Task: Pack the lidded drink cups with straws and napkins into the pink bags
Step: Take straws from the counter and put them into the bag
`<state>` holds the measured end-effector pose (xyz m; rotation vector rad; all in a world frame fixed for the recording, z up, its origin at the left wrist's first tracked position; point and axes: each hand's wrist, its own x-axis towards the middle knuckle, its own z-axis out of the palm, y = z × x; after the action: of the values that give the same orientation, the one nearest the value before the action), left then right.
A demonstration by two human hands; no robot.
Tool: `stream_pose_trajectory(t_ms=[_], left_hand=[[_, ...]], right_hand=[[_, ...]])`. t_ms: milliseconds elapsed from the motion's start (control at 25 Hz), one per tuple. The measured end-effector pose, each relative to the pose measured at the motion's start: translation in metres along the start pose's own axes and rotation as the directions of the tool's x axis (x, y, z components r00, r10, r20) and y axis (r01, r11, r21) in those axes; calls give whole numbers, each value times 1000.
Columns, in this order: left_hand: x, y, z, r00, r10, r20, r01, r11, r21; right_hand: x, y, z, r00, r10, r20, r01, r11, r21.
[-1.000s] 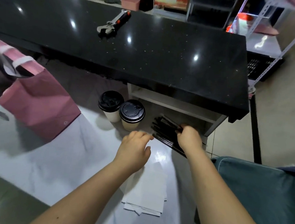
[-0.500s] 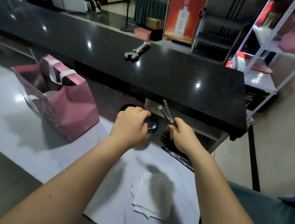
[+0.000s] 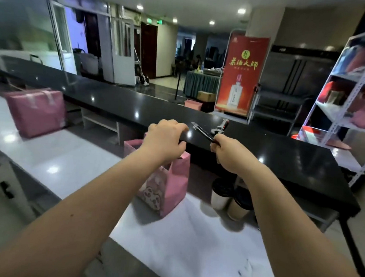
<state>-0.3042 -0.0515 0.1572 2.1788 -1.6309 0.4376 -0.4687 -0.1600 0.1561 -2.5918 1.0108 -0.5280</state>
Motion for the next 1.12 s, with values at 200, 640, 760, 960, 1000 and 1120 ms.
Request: stream_pose_trajectory(t_ms=[200,640,760,960,1000,1120], left_hand=[[-20,-82,-18,995,-6,99,0,998,57],[15,-157,14,977,134,169,-138,990,11],[42,-173,36,951,161,263,-173,985,25],[91,-197,75,909,147,390,-125,989,-82],[100,-201,82,898,157,411,-119,986,-117],[116,-208,104,885,215,413,-144,970,-197]], right_hand=[[15,-69,32,1000,29,11,-30,999,31],[73,-108,73,993,85,-80,-48,924,379],[98,-97,88,991,100,-93,-40,861,507],[154,-92,120,994,107,34,-107,809,578],[165,-90,126,993,112,48,-119,808,578],[184,-87,142,989,131,68,-146,802,580]])
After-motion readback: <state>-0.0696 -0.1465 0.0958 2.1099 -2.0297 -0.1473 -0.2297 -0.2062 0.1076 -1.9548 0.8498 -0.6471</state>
